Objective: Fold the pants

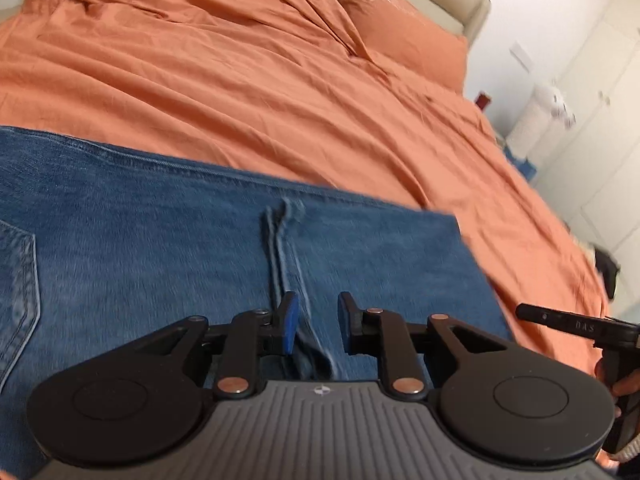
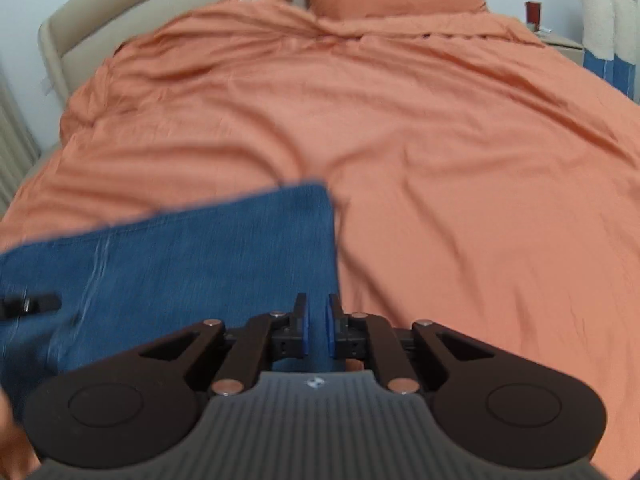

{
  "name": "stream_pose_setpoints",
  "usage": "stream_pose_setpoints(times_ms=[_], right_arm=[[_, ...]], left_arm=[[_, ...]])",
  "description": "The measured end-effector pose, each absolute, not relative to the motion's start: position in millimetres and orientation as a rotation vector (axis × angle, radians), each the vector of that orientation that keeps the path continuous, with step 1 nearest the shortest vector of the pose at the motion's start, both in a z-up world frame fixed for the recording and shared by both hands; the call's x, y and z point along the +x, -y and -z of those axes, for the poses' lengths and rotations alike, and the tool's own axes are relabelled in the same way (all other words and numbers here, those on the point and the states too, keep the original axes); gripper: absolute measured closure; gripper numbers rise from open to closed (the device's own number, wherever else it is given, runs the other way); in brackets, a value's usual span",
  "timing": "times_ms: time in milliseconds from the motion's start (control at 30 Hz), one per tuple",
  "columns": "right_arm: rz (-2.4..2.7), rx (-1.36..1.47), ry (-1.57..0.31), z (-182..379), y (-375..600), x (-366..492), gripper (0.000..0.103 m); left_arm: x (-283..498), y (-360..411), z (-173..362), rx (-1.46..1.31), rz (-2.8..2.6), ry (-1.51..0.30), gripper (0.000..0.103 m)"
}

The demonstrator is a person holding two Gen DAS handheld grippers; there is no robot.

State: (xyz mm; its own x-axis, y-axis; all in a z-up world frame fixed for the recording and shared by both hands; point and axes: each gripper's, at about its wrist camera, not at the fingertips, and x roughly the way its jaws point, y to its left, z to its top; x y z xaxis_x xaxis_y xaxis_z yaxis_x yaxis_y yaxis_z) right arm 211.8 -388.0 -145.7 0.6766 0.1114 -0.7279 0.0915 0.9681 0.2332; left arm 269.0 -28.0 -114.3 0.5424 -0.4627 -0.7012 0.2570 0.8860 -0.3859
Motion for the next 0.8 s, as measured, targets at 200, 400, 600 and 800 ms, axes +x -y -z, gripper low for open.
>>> stream_pose_setpoints(times_ms=[200, 400, 600, 800], right_arm=[[-0.045, 0.179, -0.915, 167, 362, 185, 0.098], [-0.061, 0.179, -0.979, 194, 362, 189, 0.103], [-0.044, 0.120, -0.953, 186, 353, 183, 0.103], [-0.116, 0.062, -0.784, 146, 325, 167, 0.098]], left_arm=[[257, 44, 132, -0.139, 0.377, -0.984, 0.078], [265, 35, 154, -0.193, 0.350, -1.061, 0.072], [264, 28, 145, -0.197, 0.370, -1.057, 0.068], [259, -28, 90, -0.211, 0.299, -0.992, 0.067]])
